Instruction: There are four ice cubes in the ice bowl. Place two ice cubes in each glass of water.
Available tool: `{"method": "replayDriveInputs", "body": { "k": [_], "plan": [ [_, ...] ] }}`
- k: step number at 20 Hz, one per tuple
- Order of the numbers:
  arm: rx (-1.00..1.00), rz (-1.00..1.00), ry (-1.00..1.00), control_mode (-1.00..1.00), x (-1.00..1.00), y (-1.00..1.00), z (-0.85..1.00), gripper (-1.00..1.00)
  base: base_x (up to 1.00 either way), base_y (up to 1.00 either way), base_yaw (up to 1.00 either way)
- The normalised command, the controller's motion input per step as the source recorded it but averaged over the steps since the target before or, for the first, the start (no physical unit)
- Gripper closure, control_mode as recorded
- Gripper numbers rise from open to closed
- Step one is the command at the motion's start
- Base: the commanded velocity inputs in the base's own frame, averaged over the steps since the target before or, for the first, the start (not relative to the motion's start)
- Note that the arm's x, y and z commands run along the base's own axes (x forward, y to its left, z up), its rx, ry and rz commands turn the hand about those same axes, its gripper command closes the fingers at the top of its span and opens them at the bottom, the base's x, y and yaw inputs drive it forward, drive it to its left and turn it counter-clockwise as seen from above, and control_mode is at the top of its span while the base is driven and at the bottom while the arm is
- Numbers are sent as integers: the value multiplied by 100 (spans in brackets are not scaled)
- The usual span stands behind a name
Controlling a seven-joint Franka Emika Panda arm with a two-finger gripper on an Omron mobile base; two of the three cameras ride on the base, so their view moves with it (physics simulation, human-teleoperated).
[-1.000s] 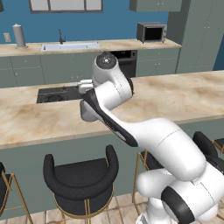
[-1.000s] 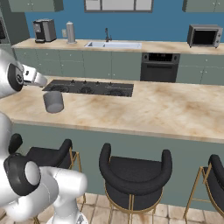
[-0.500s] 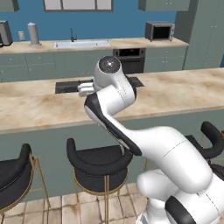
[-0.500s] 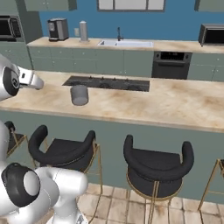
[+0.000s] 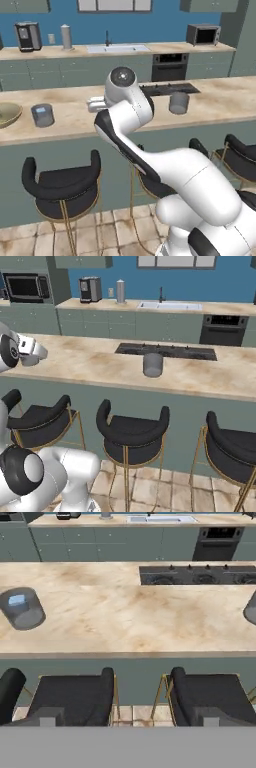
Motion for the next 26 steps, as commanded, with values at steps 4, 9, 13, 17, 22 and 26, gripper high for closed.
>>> {"method": "replayDriveInputs", "body": {
  "k": [4,9,13,17,22,26],
  "plan": [
    [0,0,0,100,0,0,0,-100,-7,100,0],
    [0,0,0,100,0,0,0,-100,-31,100,0],
    [0,0,0,100,0,0,0,-100,-9,100,-6],
    [0,0,0,100,0,0,0,-100,0,100,-18],
    [0,0,0,100,0,0,0,-100,13,100,-29],
    [0,0,0,100,0,0,0,-100,65,100,-36]
  ]
}}
